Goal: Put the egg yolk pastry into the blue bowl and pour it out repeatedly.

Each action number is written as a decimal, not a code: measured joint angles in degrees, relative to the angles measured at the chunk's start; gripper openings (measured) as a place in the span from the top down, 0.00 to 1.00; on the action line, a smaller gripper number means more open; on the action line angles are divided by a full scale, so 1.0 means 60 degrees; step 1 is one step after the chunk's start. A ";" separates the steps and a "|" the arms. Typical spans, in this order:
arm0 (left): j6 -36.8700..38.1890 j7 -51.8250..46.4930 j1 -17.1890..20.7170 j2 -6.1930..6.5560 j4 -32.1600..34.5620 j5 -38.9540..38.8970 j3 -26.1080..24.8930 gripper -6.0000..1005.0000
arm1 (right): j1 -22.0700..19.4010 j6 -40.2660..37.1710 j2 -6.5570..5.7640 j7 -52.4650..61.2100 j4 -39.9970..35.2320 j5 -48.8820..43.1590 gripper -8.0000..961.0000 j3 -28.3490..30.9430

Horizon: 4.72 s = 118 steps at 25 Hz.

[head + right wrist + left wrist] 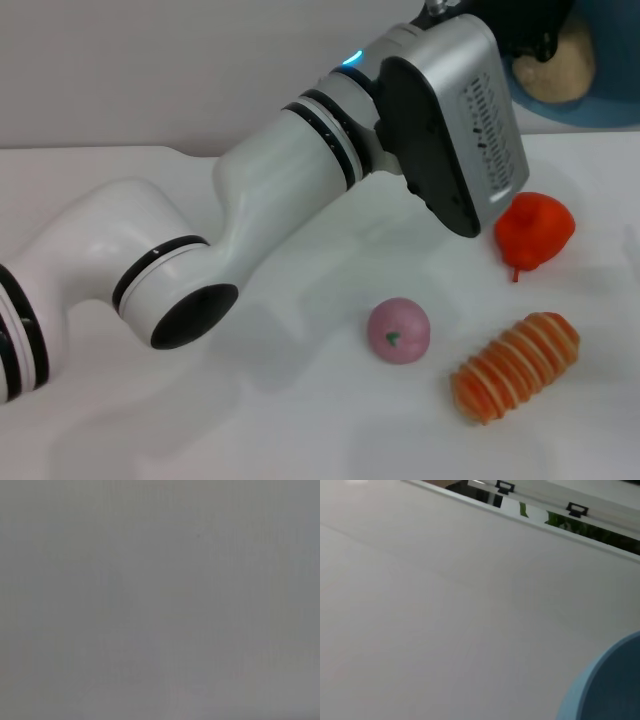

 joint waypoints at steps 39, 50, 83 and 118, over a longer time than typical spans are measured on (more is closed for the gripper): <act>0.2830 0.0818 0.0372 -0.0001 -0.0405 -0.3445 0.2160 0.99 | 0.0022 -0.0018 0.0036 0.0000 0.0116 0.0000 0.42 -0.0075; -0.0992 0.0768 0.0665 0.0037 -0.1250 -0.4207 0.0211 0.99 | 0.0031 -0.0056 0.0043 0.0000 0.0255 -0.0005 0.42 -0.0088; -1.2698 -0.4656 -0.0161 0.0189 0.0642 -0.0878 -0.6947 0.99 | 0.0388 0.0451 -0.0046 0.9438 -0.4103 -0.6755 0.42 -0.1846; -1.2170 -0.5567 -0.0884 0.0150 0.1735 -0.0224 -0.6759 0.99 | 0.3731 -0.2027 -0.0327 1.8019 -0.3050 -1.4213 0.42 -0.1558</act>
